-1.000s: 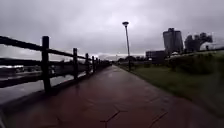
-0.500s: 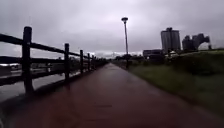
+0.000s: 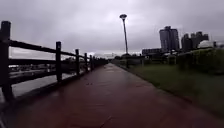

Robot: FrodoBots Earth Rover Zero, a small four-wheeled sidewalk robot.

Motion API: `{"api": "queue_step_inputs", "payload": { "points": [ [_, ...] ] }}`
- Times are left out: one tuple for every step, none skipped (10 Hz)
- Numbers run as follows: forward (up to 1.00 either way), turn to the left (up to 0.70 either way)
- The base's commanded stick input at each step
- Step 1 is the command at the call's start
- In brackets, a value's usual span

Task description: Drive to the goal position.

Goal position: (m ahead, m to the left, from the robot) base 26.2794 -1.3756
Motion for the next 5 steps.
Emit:
{"api": "queue_step_inputs", "payload": {
  "points": [
    [1.00, 0.00],
    [1.00, 0.00],
    [1.00, 0.00],
    [1.00, 0.00],
    [1.00, 0.00]
  ]
}}
